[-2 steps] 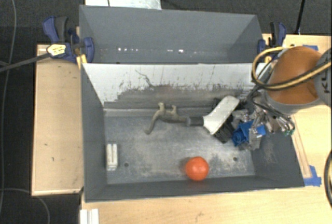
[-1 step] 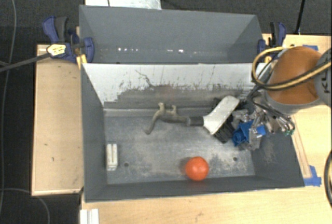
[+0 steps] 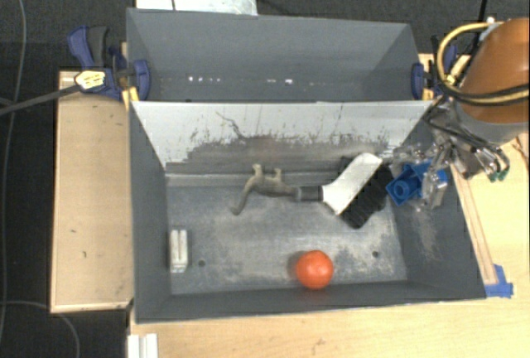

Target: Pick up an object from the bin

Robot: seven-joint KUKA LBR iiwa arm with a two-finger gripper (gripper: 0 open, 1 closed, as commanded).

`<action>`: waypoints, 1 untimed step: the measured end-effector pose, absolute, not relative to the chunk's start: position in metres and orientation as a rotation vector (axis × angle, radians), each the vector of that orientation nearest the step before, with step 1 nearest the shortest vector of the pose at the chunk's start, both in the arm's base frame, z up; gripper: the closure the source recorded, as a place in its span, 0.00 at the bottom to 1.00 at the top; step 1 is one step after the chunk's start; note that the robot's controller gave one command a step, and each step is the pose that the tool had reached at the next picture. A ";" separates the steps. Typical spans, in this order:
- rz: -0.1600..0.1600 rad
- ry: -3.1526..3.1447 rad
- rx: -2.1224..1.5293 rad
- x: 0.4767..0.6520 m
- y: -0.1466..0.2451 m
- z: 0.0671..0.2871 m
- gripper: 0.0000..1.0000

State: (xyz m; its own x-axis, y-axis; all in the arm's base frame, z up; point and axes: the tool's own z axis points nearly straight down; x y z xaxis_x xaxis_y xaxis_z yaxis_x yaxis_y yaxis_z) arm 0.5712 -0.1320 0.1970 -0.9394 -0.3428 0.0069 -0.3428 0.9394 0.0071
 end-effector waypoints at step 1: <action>-0.009 -3.086 0.545 0.571 -0.132 0.197 1.00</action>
Offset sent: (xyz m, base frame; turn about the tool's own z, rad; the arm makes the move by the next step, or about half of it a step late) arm -0.0082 0.0060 0.1055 0.0003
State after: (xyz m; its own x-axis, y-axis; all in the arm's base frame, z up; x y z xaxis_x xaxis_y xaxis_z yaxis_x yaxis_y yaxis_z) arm 0.5711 -0.1320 0.1970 -0.9395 -0.3424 0.0071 -0.3423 0.9396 0.0072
